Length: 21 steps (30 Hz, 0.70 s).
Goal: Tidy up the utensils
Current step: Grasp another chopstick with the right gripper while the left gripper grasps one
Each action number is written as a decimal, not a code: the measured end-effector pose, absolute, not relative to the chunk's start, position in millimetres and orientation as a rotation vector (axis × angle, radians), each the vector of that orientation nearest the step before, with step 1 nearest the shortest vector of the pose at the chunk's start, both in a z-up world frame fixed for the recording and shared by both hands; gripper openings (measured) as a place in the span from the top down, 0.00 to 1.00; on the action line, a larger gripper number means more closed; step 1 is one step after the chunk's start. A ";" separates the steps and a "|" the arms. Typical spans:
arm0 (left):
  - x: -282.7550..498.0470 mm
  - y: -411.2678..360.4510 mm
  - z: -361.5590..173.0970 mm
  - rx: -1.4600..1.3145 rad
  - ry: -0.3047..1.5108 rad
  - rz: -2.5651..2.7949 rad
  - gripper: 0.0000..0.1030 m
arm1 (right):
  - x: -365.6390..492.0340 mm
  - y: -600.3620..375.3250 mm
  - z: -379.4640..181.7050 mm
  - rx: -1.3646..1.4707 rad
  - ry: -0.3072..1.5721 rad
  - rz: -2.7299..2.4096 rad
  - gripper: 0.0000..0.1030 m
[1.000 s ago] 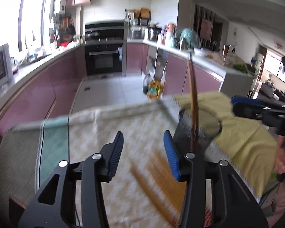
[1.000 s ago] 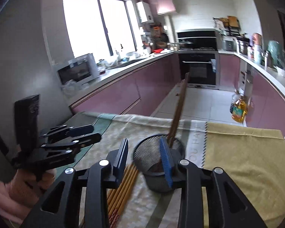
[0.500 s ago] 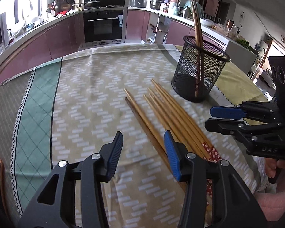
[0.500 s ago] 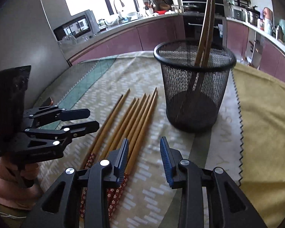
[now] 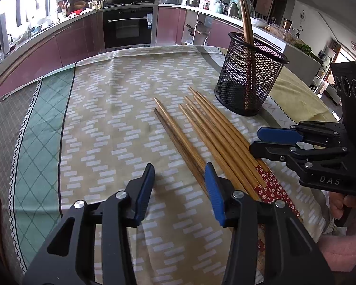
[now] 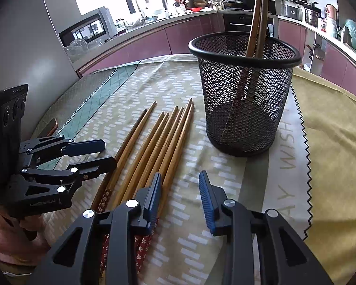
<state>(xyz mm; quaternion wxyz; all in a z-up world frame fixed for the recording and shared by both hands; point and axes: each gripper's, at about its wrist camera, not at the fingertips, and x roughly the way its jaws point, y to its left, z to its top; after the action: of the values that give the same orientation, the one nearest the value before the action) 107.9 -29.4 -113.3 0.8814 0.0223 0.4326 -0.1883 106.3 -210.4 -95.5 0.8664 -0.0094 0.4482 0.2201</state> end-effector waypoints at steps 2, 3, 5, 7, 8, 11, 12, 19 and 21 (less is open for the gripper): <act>107.7 -28.8 -114.2 0.051 0.904 -0.394 0.59 | 107.4 -207.5 -95.7 -0.030 0.939 0.456 0.70; 107.2 -28.5 -113.9 0.054 0.903 -0.398 0.60 | 107.8 -207.0 -95.7 -0.036 0.939 0.451 0.70; 106.4 -28.1 -114.0 0.059 0.902 -0.402 0.61 | 108.2 -206.6 -96.1 -0.045 0.941 0.443 0.70; 105.7 -27.0 -113.5 0.060 0.903 -0.411 0.65 | 109.2 -204.6 -97.1 -0.056 0.943 0.432 0.73; 105.9 -26.2 -113.3 0.060 0.905 -0.414 0.65 | 109.1 -205.1 -97.4 -0.060 0.943 0.430 0.74; 107.7 -25.0 -113.9 0.065 0.909 -0.412 0.67 | 110.1 -203.6 -97.8 -0.076 0.944 0.418 0.75; 108.4 -25.1 -114.4 0.067 0.909 -0.410 0.65 | 110.7 -202.2 -98.1 -0.084 0.943 0.413 0.75; 119.2 -32.0 -116.5 0.102 0.899 -0.363 0.69 | 117.2 -193.4 -99.8 -0.120 0.927 0.385 0.76; 121.3 -33.1 -116.5 0.114 0.890 -0.340 0.77 | 118.3 -193.2 -99.9 -0.121 0.924 0.381 0.78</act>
<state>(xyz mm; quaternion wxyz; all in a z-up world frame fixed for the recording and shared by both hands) 121.3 -33.1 -116.5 0.8872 0.0547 0.4280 -0.1634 118.3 -193.2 -99.9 0.8759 -0.0580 0.4427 0.1827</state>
